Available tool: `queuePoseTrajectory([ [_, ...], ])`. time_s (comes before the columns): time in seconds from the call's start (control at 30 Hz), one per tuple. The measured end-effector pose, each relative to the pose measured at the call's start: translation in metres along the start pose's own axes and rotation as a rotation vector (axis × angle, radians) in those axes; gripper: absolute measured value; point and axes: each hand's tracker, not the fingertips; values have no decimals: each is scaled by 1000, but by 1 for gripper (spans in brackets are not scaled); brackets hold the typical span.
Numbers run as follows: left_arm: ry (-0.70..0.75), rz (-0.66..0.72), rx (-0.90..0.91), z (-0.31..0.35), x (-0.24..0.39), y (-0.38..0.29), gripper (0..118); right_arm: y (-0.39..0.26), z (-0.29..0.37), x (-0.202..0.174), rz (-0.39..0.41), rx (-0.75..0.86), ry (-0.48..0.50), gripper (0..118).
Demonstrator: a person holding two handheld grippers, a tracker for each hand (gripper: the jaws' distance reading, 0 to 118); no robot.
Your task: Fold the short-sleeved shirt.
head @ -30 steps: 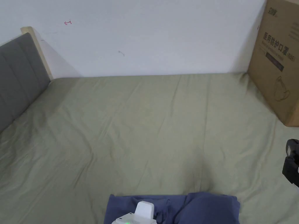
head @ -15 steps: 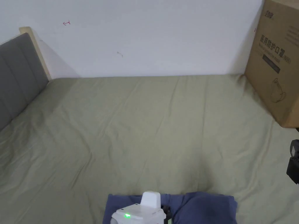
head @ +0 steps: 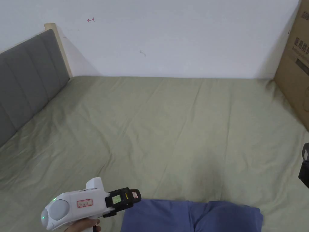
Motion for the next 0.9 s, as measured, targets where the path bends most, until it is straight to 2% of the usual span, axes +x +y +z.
queuePoseTrajectory([
  [0.03, 8, 21, -13, -3, -9, -1, 103, 0, -1, -3, 2, -2, 5, 0],
  [0.07, 28, 14, -25, -5, -16, -3, 106, 1, -1, -5, 5, -5, 7, 0],
  [0.23, 54, -16, -91, -28, -40, -16, 102, -3, -9, -7, 11, -25, 12, 0],
  [0.33, 68, -41, -119, -43, -50, -24, 84, -6, -12, -5, 12, -33, 12, 0],
  [0.43, 103, -79, -126, -53, -48, -32, 78, -8, -13, -4, 18, -41, 11, 0],
  [0.47, 96, -103, -104, -53, -46, -34, 69, -8, -13, -4, 19, -43, 10, 0],
  [0.5, 83, -107, -107, -53, -43, -35, 45, -9, -14, -3, 19, -44, 7, 0],
  [0.53, 88, -105, -117, -57, -41, -36, 28, -9, -14, -2, 19, -44, 5, 0],
  [0.6, 104, -119, -121, -59, -36, -38, 15, -6, -11, -4, 15, -45, 2, 0],
  [0.73, 156, -243, -64, -47, -14, -40, 9, -2, -7, -4, 14, -38, -1, 0],
  [0.9, 177, -275, -41, -12, -3, -25, 7, 3, -5, -6, 7, -23, 5, 0],
])
